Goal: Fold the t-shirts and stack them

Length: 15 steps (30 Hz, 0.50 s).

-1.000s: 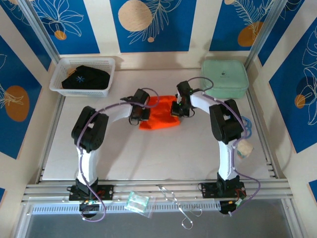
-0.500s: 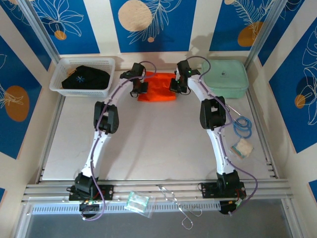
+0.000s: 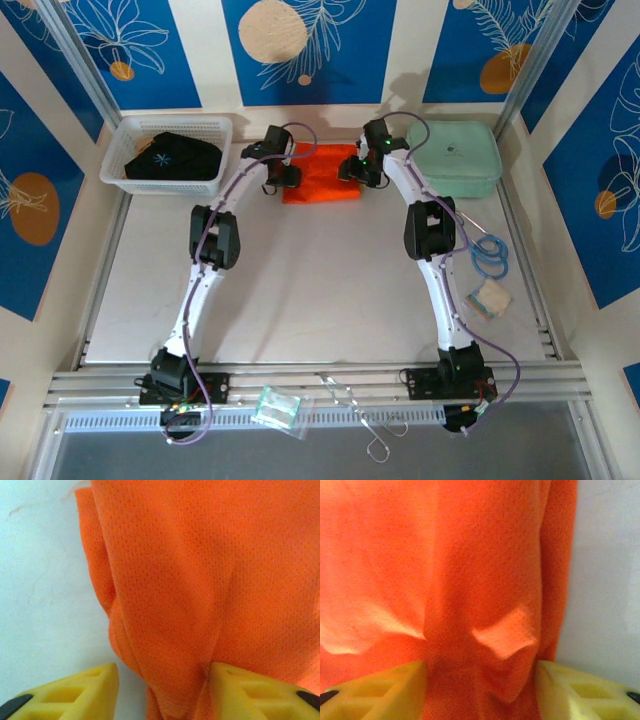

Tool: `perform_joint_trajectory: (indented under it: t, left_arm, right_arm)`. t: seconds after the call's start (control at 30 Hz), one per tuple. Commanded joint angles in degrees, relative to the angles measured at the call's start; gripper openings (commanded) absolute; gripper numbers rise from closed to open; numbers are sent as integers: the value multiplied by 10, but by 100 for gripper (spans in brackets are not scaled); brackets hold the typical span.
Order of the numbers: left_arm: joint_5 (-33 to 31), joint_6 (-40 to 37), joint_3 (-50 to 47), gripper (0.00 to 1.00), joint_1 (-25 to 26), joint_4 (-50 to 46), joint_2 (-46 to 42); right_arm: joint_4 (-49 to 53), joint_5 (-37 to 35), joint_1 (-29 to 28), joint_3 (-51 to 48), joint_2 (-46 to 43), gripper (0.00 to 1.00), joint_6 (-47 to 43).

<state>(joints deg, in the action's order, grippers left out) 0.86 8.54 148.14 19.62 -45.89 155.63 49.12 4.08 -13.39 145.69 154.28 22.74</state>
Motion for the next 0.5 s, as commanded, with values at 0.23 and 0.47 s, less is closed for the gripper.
perform_joint_trajectory:
  t: [0.23,0.47]
  left_arm:
    - [9,-56,-13,77,-5,39,-208]
    - [2,-66,-189,98,-4,142,-416]
  right_arm:
    - [37,-8,4,-25,-188,81,-47]
    - [11,-42,-12,-150,-355,99,-70]
